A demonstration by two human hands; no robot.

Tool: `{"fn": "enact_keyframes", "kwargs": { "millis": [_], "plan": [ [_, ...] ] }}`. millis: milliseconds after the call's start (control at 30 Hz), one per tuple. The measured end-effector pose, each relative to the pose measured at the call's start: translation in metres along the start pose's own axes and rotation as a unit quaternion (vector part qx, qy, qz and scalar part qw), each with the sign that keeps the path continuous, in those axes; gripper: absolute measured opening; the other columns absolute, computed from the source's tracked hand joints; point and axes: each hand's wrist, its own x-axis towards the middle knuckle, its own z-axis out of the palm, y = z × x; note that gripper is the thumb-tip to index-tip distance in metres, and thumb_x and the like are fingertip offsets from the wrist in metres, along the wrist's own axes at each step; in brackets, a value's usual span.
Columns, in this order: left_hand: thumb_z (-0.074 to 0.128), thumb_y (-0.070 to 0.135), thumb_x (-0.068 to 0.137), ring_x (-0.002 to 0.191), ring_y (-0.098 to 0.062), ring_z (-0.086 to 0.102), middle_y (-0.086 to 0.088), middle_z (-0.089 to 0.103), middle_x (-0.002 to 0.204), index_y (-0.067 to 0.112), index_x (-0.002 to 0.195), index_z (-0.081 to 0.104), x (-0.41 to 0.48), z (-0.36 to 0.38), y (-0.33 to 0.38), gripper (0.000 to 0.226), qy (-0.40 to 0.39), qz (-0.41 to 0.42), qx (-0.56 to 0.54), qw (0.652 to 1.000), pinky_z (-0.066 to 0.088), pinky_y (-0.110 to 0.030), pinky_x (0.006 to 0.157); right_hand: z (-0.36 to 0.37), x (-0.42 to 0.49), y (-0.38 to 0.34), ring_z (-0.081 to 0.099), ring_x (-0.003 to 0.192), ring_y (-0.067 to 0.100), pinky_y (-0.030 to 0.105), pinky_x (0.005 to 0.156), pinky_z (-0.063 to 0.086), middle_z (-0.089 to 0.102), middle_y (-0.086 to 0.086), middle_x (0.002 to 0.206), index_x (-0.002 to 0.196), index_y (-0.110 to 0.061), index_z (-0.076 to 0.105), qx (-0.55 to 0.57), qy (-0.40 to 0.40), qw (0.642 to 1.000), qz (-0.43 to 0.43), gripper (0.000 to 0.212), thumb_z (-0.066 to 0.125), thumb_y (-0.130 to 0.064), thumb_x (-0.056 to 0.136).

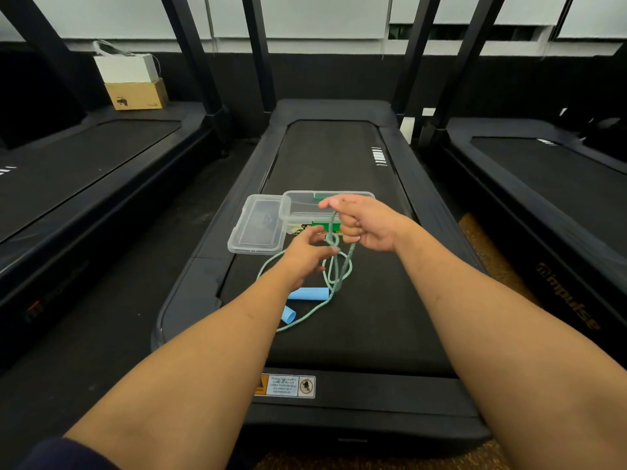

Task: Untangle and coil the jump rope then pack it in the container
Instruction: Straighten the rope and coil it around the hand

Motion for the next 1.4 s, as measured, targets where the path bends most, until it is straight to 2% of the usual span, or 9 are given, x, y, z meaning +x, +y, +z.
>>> {"fn": "enact_keyframes", "kwargs": {
  "millis": [133, 267, 433, 533, 633, 900, 1100, 1300, 1400],
  "plan": [
    [0.069, 0.010, 0.091, 0.086, -0.018, 0.067, -0.010, 0.070, 0.107, 0.005, 0.123, 0.061, 0.002, -0.007, -0.002, 0.033, -0.001, -0.008, -0.019, 1.000, 0.049, -0.029, 0.069, -0.001, 0.002, -0.006, 0.018, 0.040, 0.008, 0.026, 0.048, 0.016, 0.023, -0.006, 0.049, 0.110, -0.012, 0.066, 0.009, 0.004, 1.000, -0.014, 0.021, 0.048, -0.021, 0.105],
    [0.065, 0.014, 0.094, 0.079, -0.018, 0.065, -0.014, 0.068, 0.102, -0.003, 0.114, 0.066, 0.003, -0.011, -0.003, 0.026, 0.006, -0.024, -0.055, 0.998, 0.054, -0.028, 0.073, -0.015, 0.017, 0.012, 0.035, 0.047, 0.011, 0.026, 0.049, 0.030, 0.038, -0.001, 0.057, 0.105, -0.014, 0.064, -0.044, 0.191, 0.980, -0.040, 0.012, 0.052, -0.015, 0.103],
    [0.061, 0.010, 0.097, 0.075, -0.016, 0.068, -0.010, 0.072, 0.091, 0.001, 0.109, 0.067, 0.004, -0.014, 0.000, 0.016, 0.052, -0.021, -0.085, 0.995, 0.057, -0.021, 0.064, -0.028, 0.016, 0.036, 0.055, 0.093, 0.020, 0.037, 0.086, 0.044, 0.056, 0.000, 0.102, 0.116, -0.025, 0.057, -0.324, 0.327, 0.888, -0.011, 0.030, 0.067, -0.034, 0.089],
    [0.064, 0.009, 0.095, 0.076, -0.017, 0.068, -0.011, 0.072, 0.089, -0.003, 0.113, 0.066, 0.005, -0.013, 0.000, 0.021, 0.063, -0.017, -0.102, 0.993, 0.058, -0.022, 0.064, -0.018, 0.014, 0.034, 0.063, 0.078, 0.019, 0.032, 0.074, 0.049, 0.065, 0.000, 0.079, 0.088, -0.018, 0.066, -0.274, 0.242, 0.930, -0.034, 0.010, 0.072, -0.027, 0.089],
    [0.064, 0.009, 0.095, 0.078, -0.019, 0.071, -0.013, 0.073, 0.093, 0.000, 0.109, 0.068, 0.003, -0.009, 0.004, 0.017, 0.041, -0.003, -0.107, 0.993, 0.060, -0.026, 0.073, -0.006, 0.013, 0.035, 0.069, 0.072, 0.016, 0.025, 0.062, 0.052, 0.072, 0.008, 0.079, 0.084, -0.013, 0.072, -0.263, 0.120, 0.957, 0.006, 0.015, 0.073, -0.026, 0.090],
    [0.062, 0.007, 0.095, 0.089, -0.027, 0.071, -0.020, 0.073, 0.101, -0.005, 0.114, 0.067, 0.000, -0.012, 0.002, 0.023, 0.025, -0.020, -0.130, 0.991, 0.061, -0.036, 0.084, -0.001, 0.014, 0.041, 0.066, 0.075, 0.023, 0.033, 0.075, 0.060, 0.069, 0.015, 0.082, 0.089, -0.001, 0.071, -0.185, 0.125, 0.975, -0.009, 0.010, 0.078, 0.000, 0.082],
    [0.053, 0.009, 0.092, 0.068, -0.024, 0.071, -0.017, 0.072, 0.086, 0.000, 0.099, 0.066, 0.003, -0.003, 0.008, 0.017, 0.141, -0.051, -0.166, 0.975, 0.060, -0.037, 0.071, 0.006, 0.007, 0.034, 0.064, 0.062, 0.020, 0.025, 0.063, 0.058, 0.070, 0.023, 0.078, 0.096, 0.013, 0.067, -0.212, 0.130, 0.968, -0.008, 0.016, 0.069, 0.009, 0.081],
    [0.065, 0.022, 0.095, 0.085, -0.028, 0.070, -0.014, 0.070, 0.089, 0.008, 0.094, 0.060, -0.002, -0.010, 0.007, 0.015, 0.060, -0.003, -0.160, 0.985, 0.059, -0.036, 0.074, 0.008, 0.003, 0.029, 0.066, 0.066, 0.019, 0.029, 0.069, 0.060, 0.070, 0.022, 0.079, 0.089, 0.006, 0.068, -0.216, 0.074, 0.973, -0.003, 0.007, 0.069, 0.007, 0.082],
    [0.068, 0.022, 0.092, 0.084, -0.018, 0.064, -0.003, 0.066, 0.086, 0.015, 0.089, 0.057, 0.003, -0.013, 0.006, 0.013, 0.119, 0.013, -0.148, 0.982, 0.052, -0.031, 0.072, 0.006, 0.002, 0.030, 0.069, 0.074, 0.021, 0.036, 0.081, 0.061, 0.072, 0.016, 0.080, 0.086, 0.005, 0.068, -0.151, 0.092, 0.984, -0.009, 0.004, 0.067, 0.008, 0.085]
  ]
}}
